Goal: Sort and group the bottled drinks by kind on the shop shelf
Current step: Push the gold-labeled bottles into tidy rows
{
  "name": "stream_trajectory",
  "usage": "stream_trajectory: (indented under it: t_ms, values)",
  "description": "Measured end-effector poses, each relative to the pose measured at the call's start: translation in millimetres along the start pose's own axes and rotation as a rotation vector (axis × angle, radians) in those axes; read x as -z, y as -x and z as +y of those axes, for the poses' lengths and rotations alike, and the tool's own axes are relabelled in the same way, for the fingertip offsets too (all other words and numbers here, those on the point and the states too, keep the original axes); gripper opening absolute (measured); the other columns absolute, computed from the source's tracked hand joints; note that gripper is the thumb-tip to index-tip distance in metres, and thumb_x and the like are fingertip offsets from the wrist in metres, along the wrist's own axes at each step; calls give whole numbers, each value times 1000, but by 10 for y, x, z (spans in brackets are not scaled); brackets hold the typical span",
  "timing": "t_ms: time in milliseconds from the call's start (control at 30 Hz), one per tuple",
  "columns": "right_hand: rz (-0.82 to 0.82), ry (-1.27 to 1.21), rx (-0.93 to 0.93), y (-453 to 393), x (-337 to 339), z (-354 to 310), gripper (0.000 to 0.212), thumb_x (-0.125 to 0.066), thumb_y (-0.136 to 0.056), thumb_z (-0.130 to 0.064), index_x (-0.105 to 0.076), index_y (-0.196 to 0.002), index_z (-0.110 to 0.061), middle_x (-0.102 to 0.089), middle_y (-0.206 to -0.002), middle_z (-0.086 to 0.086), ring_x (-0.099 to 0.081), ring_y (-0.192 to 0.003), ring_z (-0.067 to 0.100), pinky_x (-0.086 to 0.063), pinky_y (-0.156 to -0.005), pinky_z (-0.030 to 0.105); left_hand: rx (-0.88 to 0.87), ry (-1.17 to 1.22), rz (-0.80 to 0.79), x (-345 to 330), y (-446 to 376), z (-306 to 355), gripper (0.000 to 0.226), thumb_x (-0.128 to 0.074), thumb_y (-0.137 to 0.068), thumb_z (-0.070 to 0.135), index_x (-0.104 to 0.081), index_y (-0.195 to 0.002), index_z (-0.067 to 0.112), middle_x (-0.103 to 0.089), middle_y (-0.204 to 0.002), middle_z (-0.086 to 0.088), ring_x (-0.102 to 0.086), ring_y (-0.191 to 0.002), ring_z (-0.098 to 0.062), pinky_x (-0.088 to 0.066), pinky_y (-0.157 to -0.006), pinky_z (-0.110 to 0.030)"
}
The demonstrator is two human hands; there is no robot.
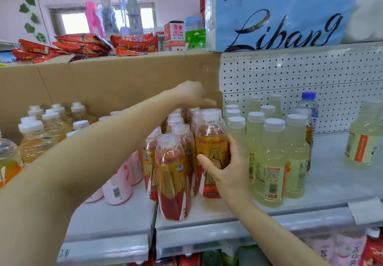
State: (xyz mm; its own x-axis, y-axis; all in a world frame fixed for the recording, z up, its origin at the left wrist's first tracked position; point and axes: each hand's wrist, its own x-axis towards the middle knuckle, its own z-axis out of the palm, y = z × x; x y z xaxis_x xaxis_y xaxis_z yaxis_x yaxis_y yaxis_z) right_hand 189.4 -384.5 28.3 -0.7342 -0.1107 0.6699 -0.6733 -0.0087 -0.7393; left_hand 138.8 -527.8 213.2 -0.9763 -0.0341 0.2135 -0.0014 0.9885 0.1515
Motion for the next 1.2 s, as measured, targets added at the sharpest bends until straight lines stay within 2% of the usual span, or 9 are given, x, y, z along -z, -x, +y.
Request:
stream_trajectory:
  t_ms: [100,200,333,433,533,767,967,1100,1200]
  values:
    - [-7,27,7,17,-17,34,67,-77,-77,-50,-46,-135,-38,-59,-122,-14,-55,-116,1,-47,-96,22,-128,437,-100,316,484,125,56,-46,-94,64,-70,-121,20,-74,-109,6,-72,-99,-10,-56,-87,-24]
    - [-9,43,13,26,-67,65,69,-77,-79,-47,-38,-137,-42,-54,-125,-17,-50,-118,-5,-41,-95,10,-250,193,-237,377,761,137,43,-72,-81,56,-73,-118,34,-75,-104,19,-69,-99,-1,-53,-93,-23]
    - [-90,164,21,-1,-114,172,92,-68,-84,-57,-19,-156,-25,-40,-151,-2,-37,-139,10,-35,-115,29,-234,116,-112,265,669,113,36,-85,-76,38,-77,-110,28,-75,-95,21,-70,-94,0,-54,-97,-29]
    - [-115,383,173,-36,-94,169,90,-63,-95,-35,-2,-159,-16,-11,-166,3,-10,-152,14,-17,-123,33,-209,112,-66,183,543,78,40,-85,-75,40,-77,-111,23,-75,-101,14,-71,-95,-6,-55,-97,-31]
    - [-124,588,356,-41,-65,223,92,-69,-90,-16,-6,-158,-10,1,-167,4,-2,-154,17,-10,-124,35,-193,86,-57,70,371,79,44,-85,-76,40,-76,-114,21,-73,-105,13,-68,-100,-7,-53,-95,-26]
    - [-106,905,433,2,-97,466,96,-82,-73,-4,-27,-151,5,-18,-161,25,-18,-150,36,-14,-118,39,-181,-29,-125,-164,110,98,42,-85,-78,37,-75,-115,20,-73,-111,6,-68,-101,-13,-56,-96,-37]
    - [-76,929,544,11,-87,553,89,-76,-75,7,-28,-151,6,-18,-161,25,-18,-150,37,-27,-119,44,-195,-27,-121,6,311,-3,52,-79,-82,49,-68,-127,26,-70,-116,13,-63,-103,-4,-48,-95,-22]
    - [-115,904,525,15,-30,523,89,-76,-78,0,-27,-151,5,-20,-161,23,-18,-150,34,-7,-124,33,-81,-70,110,413,647,-390,30,-73,-88,44,-76,-112,26,-70,-105,15,-63,-96,-1,-48,-93,-25]
    - [-104,780,499,56,-18,458,75,-67,-90,-19,-29,-152,2,-24,-161,17,-20,-150,28,-3,-124,26,80,-138,34,426,885,-742,32,-72,-87,50,-77,-106,24,-72,-103,10,-65,-94,-9,-50,-85,-29]
